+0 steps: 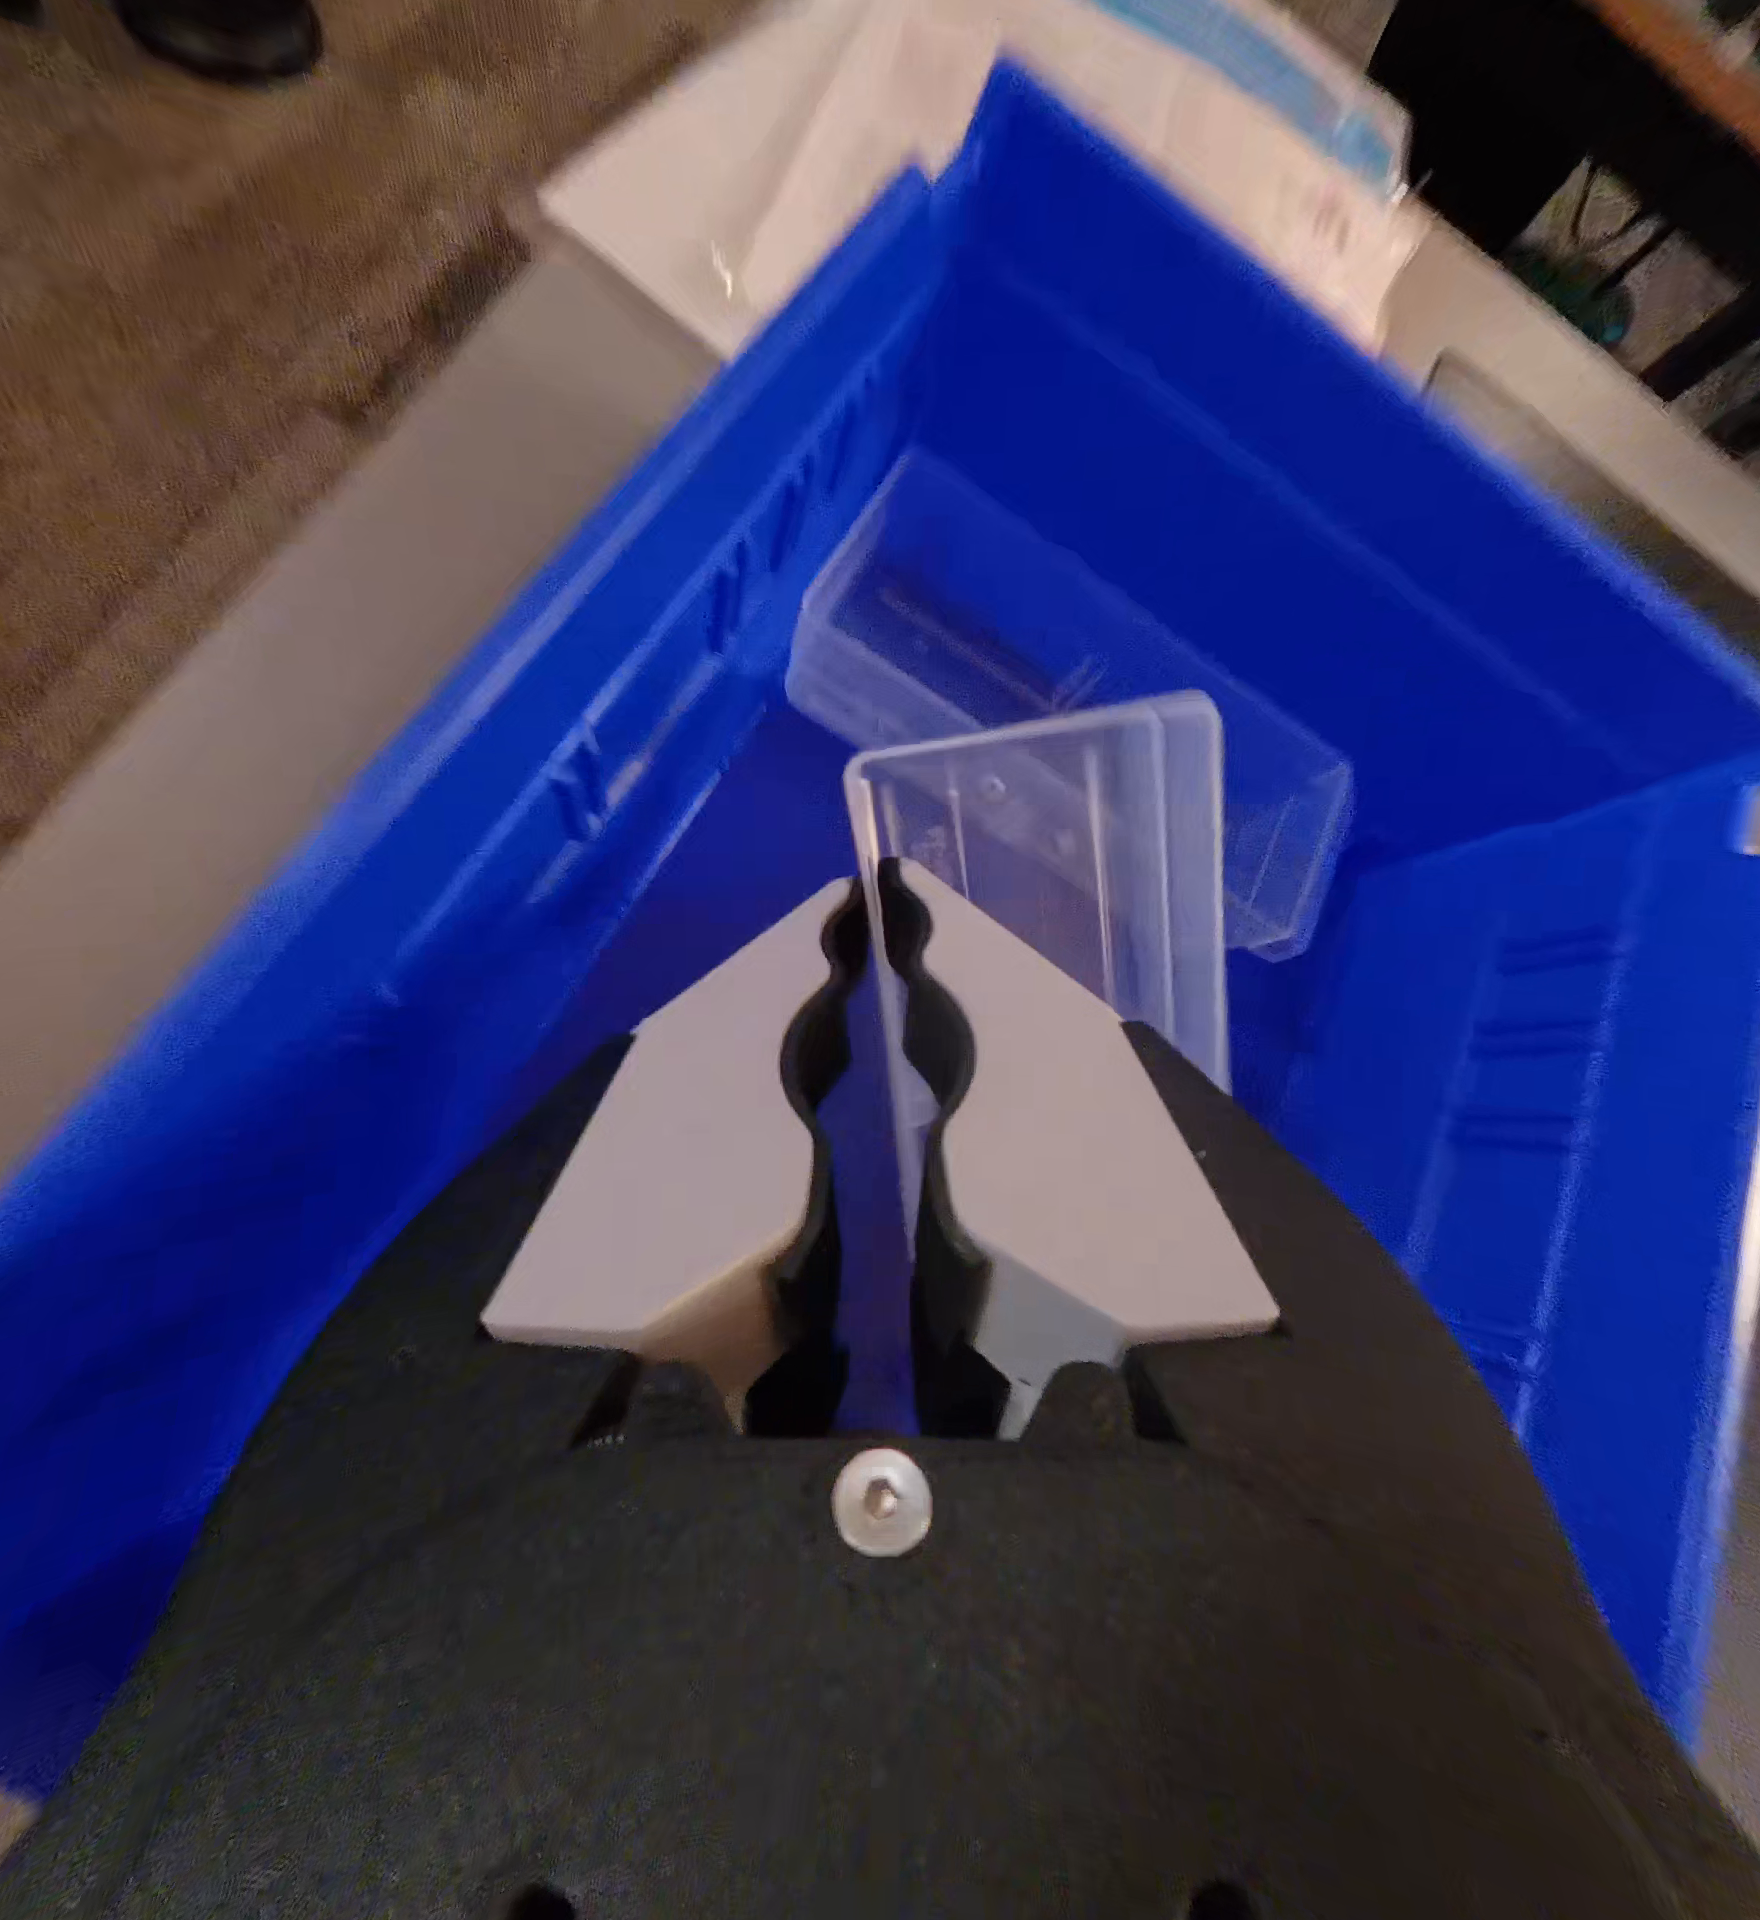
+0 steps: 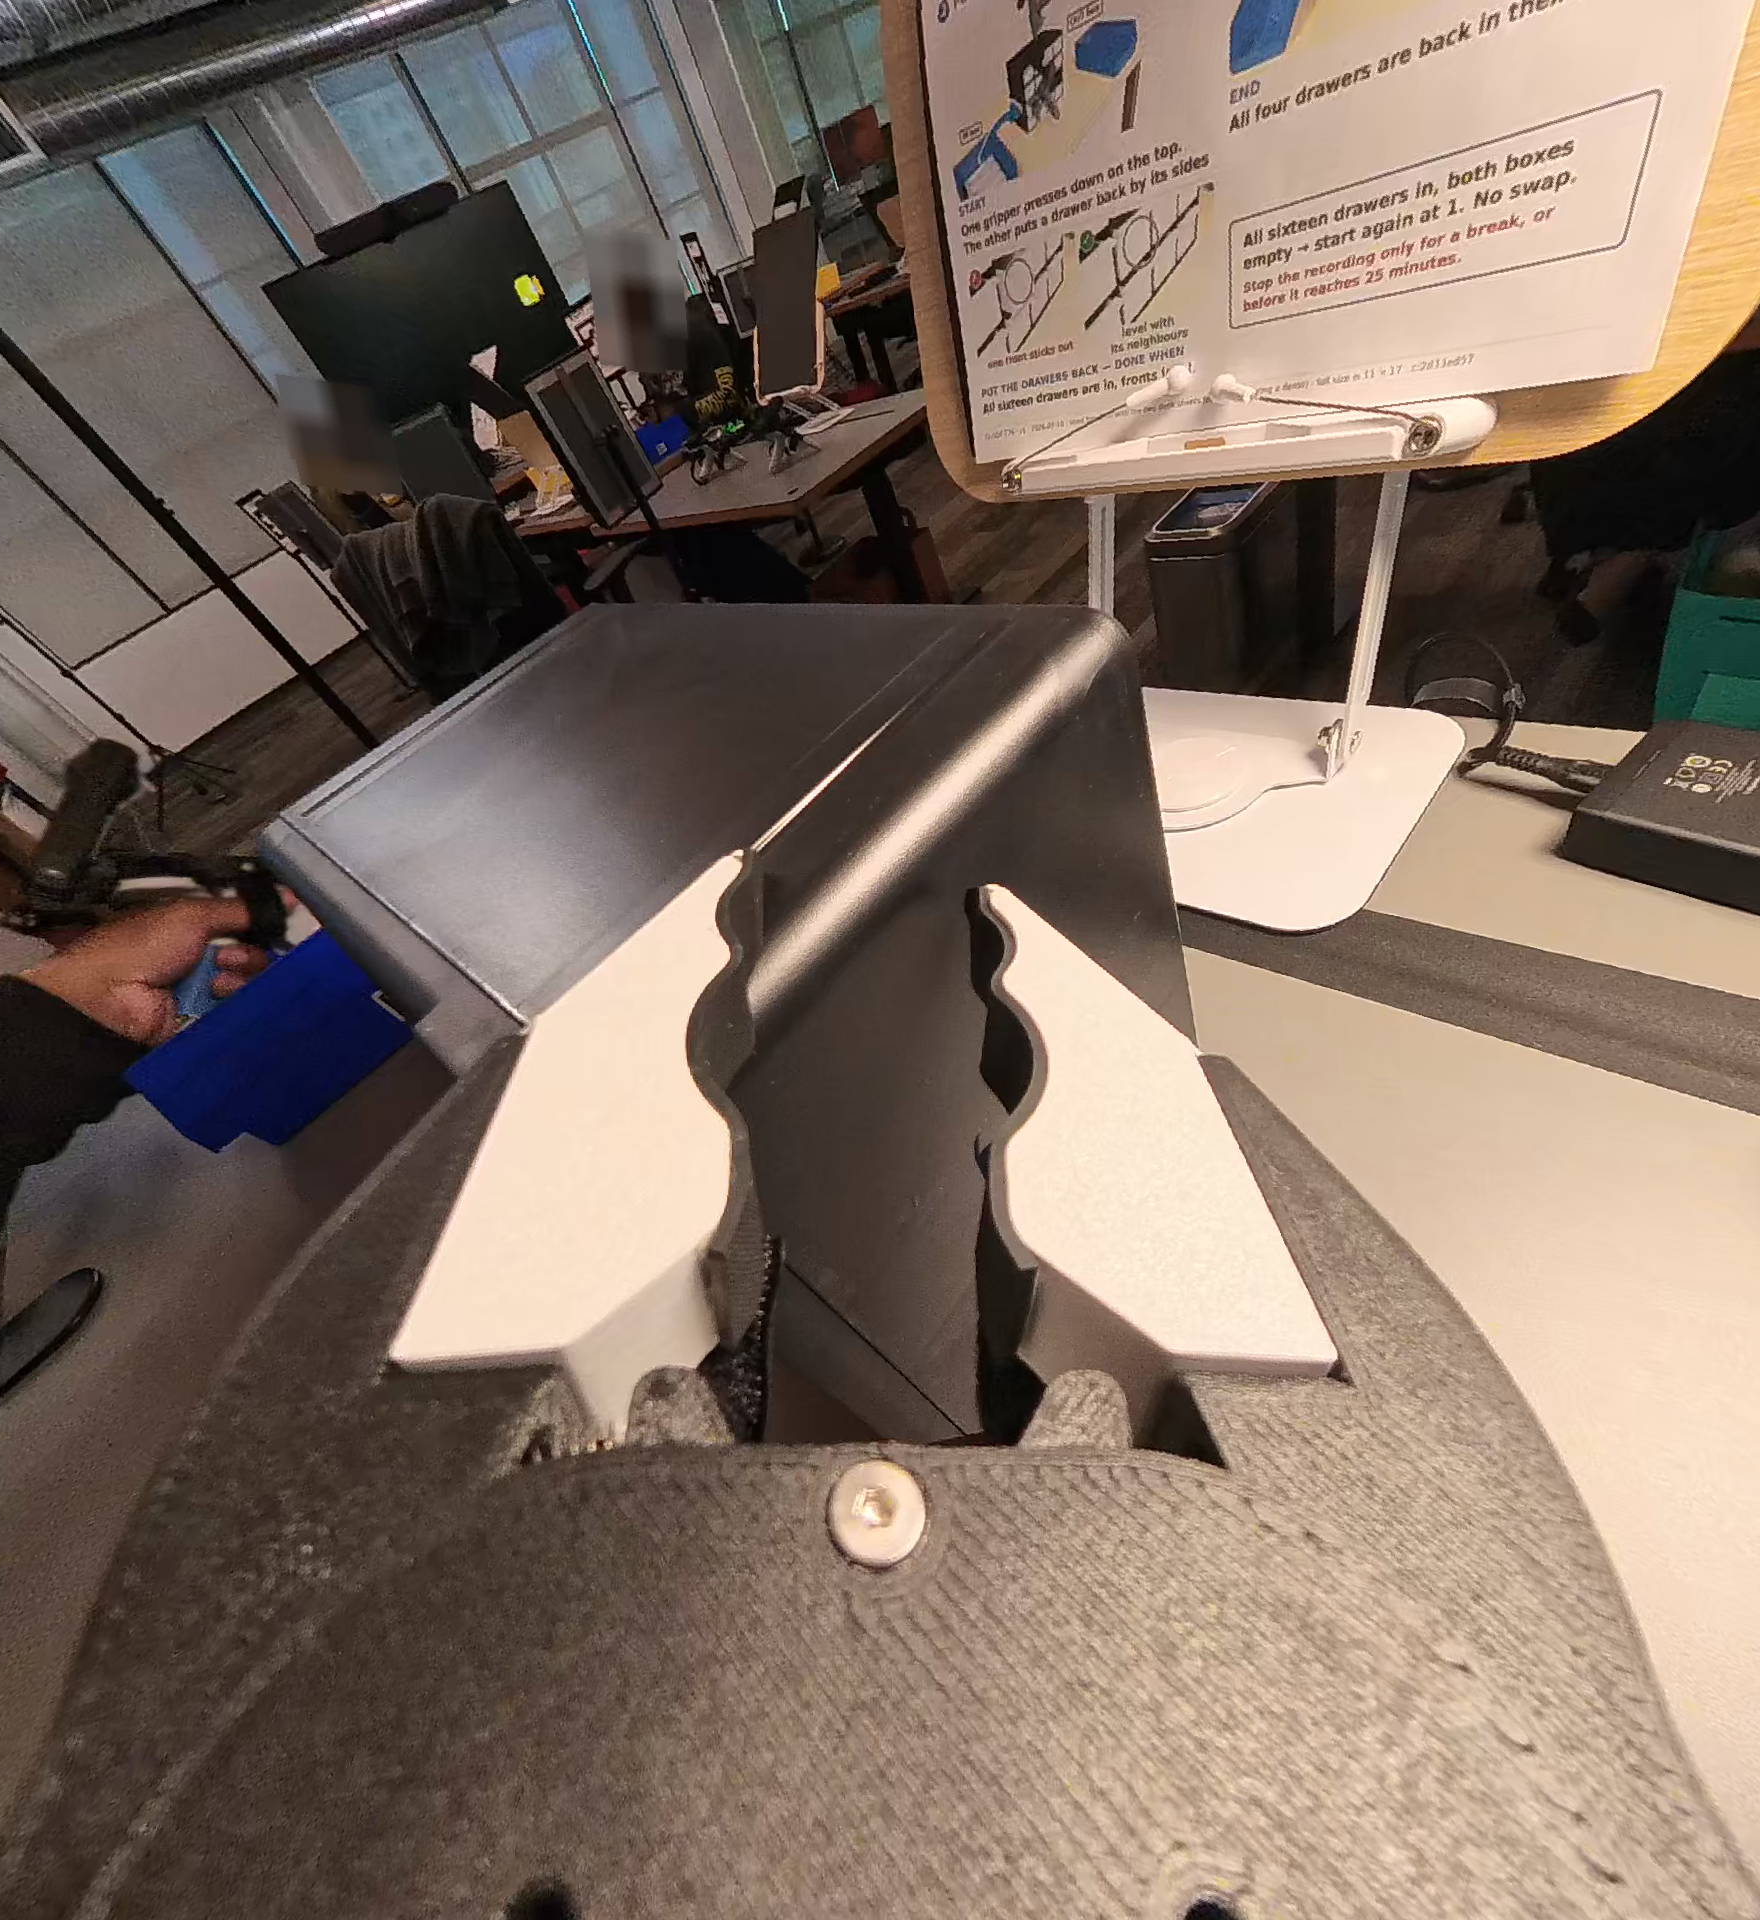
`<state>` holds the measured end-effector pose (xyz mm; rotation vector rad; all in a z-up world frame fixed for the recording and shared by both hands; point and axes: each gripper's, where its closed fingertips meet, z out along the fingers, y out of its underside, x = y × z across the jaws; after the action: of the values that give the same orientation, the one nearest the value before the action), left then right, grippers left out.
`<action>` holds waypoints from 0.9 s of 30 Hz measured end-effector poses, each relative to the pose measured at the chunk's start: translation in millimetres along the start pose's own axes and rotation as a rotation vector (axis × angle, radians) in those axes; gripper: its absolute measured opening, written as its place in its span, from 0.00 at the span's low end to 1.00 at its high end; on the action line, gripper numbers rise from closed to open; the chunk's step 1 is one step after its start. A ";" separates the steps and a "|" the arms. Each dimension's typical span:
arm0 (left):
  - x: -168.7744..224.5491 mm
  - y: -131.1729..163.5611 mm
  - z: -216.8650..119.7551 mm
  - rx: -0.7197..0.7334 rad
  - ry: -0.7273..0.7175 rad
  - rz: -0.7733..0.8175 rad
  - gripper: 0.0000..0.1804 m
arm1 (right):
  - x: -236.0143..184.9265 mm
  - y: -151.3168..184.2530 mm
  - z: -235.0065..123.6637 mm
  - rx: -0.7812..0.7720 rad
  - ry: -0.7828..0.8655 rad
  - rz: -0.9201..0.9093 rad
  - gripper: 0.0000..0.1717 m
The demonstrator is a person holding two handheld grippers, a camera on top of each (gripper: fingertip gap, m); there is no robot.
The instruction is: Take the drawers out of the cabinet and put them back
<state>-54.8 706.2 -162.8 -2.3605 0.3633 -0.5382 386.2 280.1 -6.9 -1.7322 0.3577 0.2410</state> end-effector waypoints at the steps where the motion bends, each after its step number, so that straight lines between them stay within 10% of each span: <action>1: 0.1 -9.3 -9.7 0.043 0.001 0.013 0.01 | 0.0 0.0 0.0 0.000 0.000 0.000 0.25; 10: 112.2 -60.9 -145.2 0.328 0.220 0.347 0.01 | -0.3 0.1 0.1 0.000 -0.001 0.001 0.25; 20: 283.1 193.2 -137.1 -0.261 0.736 0.627 0.01 | -3.5 0.4 -1.2 -0.017 0.007 -0.068 0.22; 27: 297.5 254.5 -107.1 -0.408 0.719 0.713 0.03 | -4.4 1.1 -1.1 -0.028 -0.010 -0.101 0.22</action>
<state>126.7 343.5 -177.8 -2.0918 1.6879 -0.9974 381.7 279.3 -6.1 -1.7709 0.2601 0.1818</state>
